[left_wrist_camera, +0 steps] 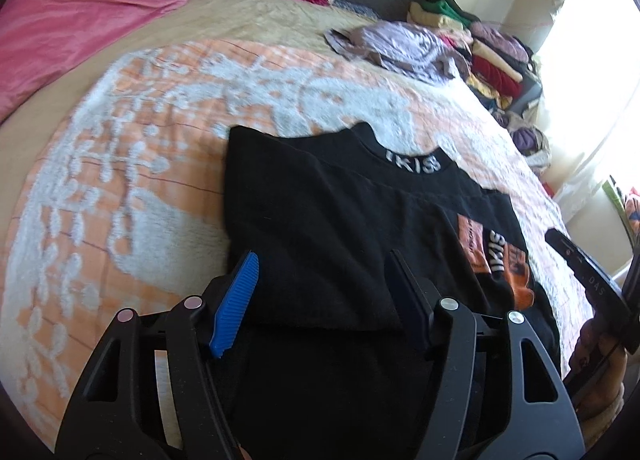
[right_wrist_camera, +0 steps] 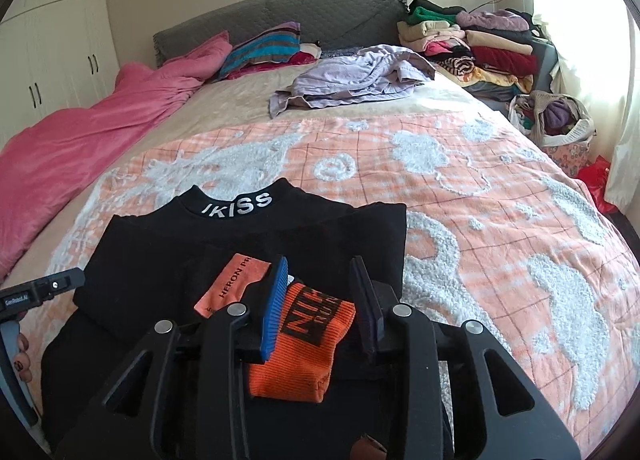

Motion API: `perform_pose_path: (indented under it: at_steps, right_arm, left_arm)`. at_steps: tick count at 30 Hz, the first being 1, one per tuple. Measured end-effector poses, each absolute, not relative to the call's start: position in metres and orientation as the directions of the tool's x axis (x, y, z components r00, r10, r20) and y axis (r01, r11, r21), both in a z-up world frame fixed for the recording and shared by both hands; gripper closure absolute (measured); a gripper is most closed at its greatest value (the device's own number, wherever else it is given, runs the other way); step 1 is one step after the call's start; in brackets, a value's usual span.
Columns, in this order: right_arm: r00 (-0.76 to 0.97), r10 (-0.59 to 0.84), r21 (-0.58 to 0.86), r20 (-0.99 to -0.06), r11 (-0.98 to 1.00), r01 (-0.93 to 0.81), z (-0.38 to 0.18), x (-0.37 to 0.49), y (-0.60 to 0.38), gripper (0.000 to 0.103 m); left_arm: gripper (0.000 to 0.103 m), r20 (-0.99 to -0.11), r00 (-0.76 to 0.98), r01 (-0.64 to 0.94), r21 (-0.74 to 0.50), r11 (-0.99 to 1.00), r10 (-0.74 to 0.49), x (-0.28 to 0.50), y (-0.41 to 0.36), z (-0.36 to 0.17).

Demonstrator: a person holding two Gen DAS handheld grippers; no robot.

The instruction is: Fold small clothes

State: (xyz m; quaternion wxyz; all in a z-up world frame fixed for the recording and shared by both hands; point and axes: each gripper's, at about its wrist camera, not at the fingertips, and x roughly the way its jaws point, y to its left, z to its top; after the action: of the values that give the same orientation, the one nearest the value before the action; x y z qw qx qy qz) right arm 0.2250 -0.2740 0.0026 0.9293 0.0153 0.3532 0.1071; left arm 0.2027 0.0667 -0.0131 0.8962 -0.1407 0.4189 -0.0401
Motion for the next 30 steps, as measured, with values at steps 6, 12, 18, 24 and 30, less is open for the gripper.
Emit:
perform_pose_path:
  at_steps: [6,12,18,24,30]
  right_arm:
    - [0.671,0.282,0.129,-0.686,0.954,-0.269,-0.004,0.222,-0.26,0.072]
    - [0.57,0.338,0.156,-0.749,0.926,-0.344,-0.026,0.222,-0.233,0.072]
    - [0.548,0.318,0.132,-0.774,0.927,-0.352,-0.036,0.219,-0.228,0.065]
    - [0.554,0.31,0.127,-0.773,0.931,-0.343,-0.035,0.219,-0.233,0.063]
    - [0.549,0.295,0.12,-0.782,0.936,-0.332,-0.038,0.22,-0.235,0.06]
  left_arm:
    - [0.053,-0.732,0.659,-0.142,-0.348,0.927,-0.174,0.19,0.114,-0.018]
    - [0.064,-0.732,0.63,-0.144,-0.438,0.887,-0.259,0.195,0.124,-0.03]
    - [0.056,-0.764,0.585,-0.131,-0.421,0.898,-0.273,0.209,0.108,-0.045]
    - [0.094,-0.749,0.609,-0.106,-0.403,0.909,-0.261,0.206,0.109,-0.049]
    - [0.096,-0.75,0.604,-0.124,-0.422,0.898,-0.27,0.202,0.121,-0.055]
